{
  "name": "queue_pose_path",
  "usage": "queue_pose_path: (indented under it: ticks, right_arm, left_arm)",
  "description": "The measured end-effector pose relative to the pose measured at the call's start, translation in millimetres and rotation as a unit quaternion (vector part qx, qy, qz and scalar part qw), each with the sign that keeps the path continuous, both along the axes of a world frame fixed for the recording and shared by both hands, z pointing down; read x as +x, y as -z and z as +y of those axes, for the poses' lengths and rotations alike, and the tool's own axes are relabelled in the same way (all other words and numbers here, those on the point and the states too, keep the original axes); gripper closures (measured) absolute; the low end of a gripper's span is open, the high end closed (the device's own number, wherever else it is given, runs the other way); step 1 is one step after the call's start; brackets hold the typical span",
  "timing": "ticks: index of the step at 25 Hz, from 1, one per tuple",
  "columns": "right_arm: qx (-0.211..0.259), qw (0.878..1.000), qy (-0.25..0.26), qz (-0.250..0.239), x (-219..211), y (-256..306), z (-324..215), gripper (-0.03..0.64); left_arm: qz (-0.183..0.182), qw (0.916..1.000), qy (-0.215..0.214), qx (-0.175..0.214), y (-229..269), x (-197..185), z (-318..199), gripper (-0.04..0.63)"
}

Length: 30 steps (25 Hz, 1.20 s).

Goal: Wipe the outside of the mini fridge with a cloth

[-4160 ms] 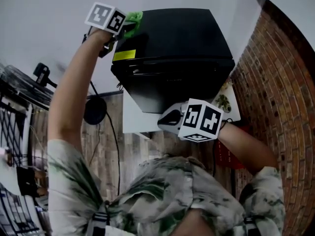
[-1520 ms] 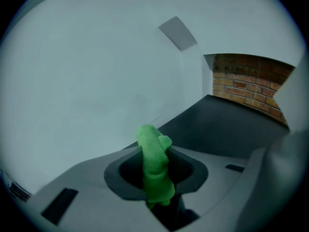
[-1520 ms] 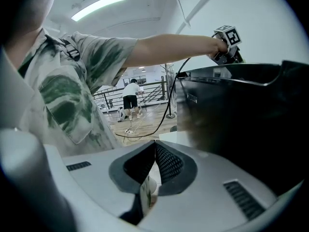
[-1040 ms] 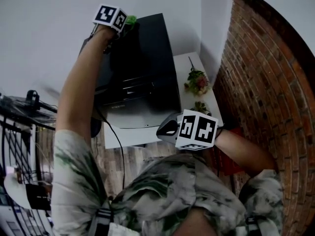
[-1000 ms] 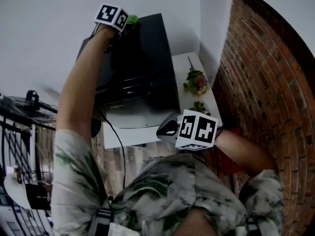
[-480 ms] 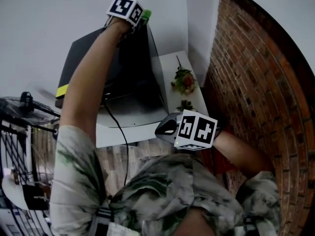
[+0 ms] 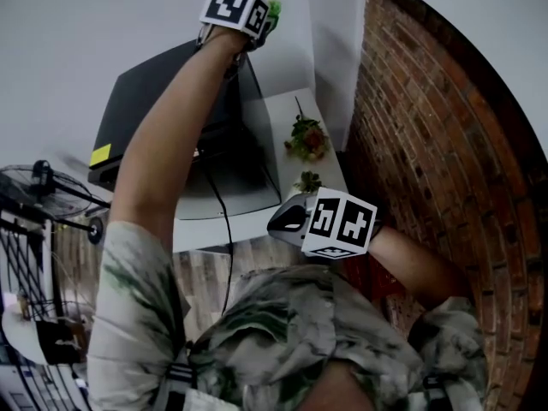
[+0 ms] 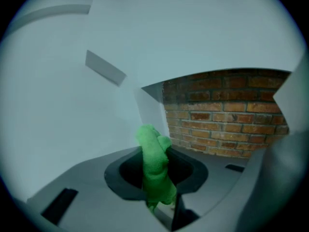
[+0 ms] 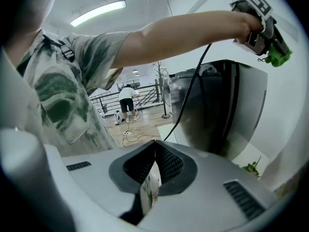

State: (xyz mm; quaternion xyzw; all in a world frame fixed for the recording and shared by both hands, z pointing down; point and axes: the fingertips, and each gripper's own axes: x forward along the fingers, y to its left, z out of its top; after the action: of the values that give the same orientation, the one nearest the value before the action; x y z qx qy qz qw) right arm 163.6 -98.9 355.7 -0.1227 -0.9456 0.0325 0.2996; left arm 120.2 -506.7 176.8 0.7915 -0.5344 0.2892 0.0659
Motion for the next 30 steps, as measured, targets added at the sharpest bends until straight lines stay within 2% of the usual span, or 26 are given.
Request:
queue_pose_path:
  ticks: [7, 13, 15, 18, 24, 30]
  right_arm:
    - [-0.003, 1.000, -0.004, 0.002, 21, -6, 4, 0.594]
    - [-0.018, 1.000, -0.016, 0.001, 38, -15, 7, 0.594]
    - [-0.019, 1.000, -0.024, 0.004, 45, -19, 6, 0.594]
    - [-0.020, 0.999, -0.035, 0.005, 55, -25, 6, 0.594]
    - [-0.030, 0.997, -0.068, 0.006, 80, -36, -2, 0.594]
    - [-0.059, 0.994, -0.087, -0.003, 89, -44, -6, 0.594]
  left_arm:
    - [0.090, 0.9938, 0.023, 0.060, 19, 59, 22, 0.476]
    - [0.171, 0.9783, 0.082, 0.083, -8, 94, 31, 0.476]
    - [0.187, 0.9733, 0.099, 0.089, -21, 106, 32, 0.476]
    - [0.187, 0.9634, 0.143, 0.128, -35, 102, 34, 0.477]
    - [0.199, 0.9278, 0.259, 0.181, -78, 56, 45, 0.476]
    - [0.159, 0.9014, 0.345, 0.209, -105, 10, 57, 0.476]
